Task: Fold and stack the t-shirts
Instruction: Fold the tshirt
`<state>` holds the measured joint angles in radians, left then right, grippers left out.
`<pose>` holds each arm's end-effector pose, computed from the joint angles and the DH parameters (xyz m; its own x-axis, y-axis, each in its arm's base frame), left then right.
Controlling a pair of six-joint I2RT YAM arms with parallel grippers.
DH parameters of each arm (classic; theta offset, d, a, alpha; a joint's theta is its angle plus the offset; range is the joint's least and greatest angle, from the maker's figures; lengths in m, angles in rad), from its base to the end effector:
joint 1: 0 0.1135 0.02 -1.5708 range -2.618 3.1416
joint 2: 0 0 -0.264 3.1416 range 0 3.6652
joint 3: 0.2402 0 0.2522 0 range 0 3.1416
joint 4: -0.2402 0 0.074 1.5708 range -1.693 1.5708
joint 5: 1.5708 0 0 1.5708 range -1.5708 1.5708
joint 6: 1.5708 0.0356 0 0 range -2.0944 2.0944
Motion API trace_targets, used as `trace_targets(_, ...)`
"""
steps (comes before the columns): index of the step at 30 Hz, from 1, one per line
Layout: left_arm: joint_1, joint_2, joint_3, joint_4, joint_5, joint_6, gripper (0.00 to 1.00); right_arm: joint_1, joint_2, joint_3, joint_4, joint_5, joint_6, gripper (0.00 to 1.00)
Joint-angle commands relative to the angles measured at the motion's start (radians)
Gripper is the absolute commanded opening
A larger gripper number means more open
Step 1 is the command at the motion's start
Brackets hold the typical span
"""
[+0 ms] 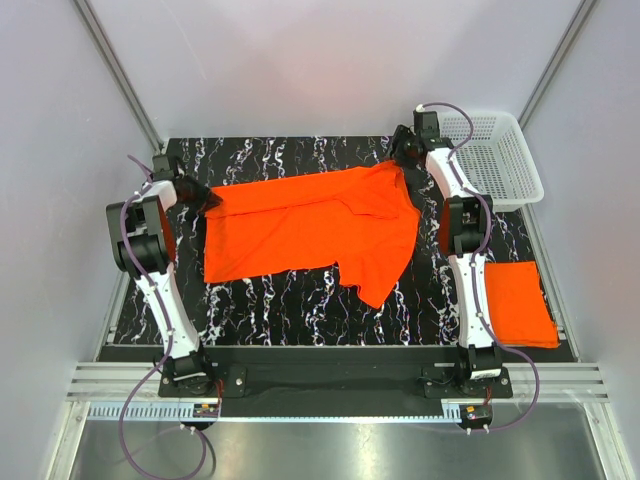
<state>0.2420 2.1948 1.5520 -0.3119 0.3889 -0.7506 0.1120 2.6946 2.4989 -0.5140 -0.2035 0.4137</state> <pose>0.4577 0.0991 0.1417 -0.5733 -0.7916 -0.2115 -0.5470 0.5620 -0.6204 0.5881 0.0734 0.1679 -0.6981 0.3177 -0.6416 0.0206 0.9047 0.4255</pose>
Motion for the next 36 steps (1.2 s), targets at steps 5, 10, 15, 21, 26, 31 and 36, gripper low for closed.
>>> trace_targets(5,0.000,0.026,0.033,0.022,0.010,-0.001,0.25,-0.011,-0.009,-0.005,0.000,0.050,-0.030,0.54)
trace_targets(10,0.002,0.033,0.033,0.022,0.008,0.000,0.25,-0.012,-0.002,-0.003,-0.009,0.082,-0.047,0.53)
trace_targets(15,0.003,0.048,0.033,0.019,0.010,-0.009,0.25,-0.014,0.040,0.032,-0.026,0.070,-0.027,0.51)
trace_targets(21,0.011,0.066,0.043,0.013,0.005,-0.012,0.25,-0.015,0.059,0.057,-0.038,0.195,0.008,0.26)
trace_targets(26,0.022,0.074,0.056,0.004,0.004,-0.001,0.25,-0.028,0.083,0.135,-0.053,0.205,0.050,0.13)
trace_targets(31,0.022,-0.001,0.062,-0.036,-0.013,0.063,0.29,-0.025,0.027,0.213,-0.129,0.133,0.057,0.33)
trace_targets(36,0.022,-0.159,0.020,-0.096,-0.047,0.129,0.39,-0.021,-0.146,0.154,-0.248,0.136,0.062,0.52)
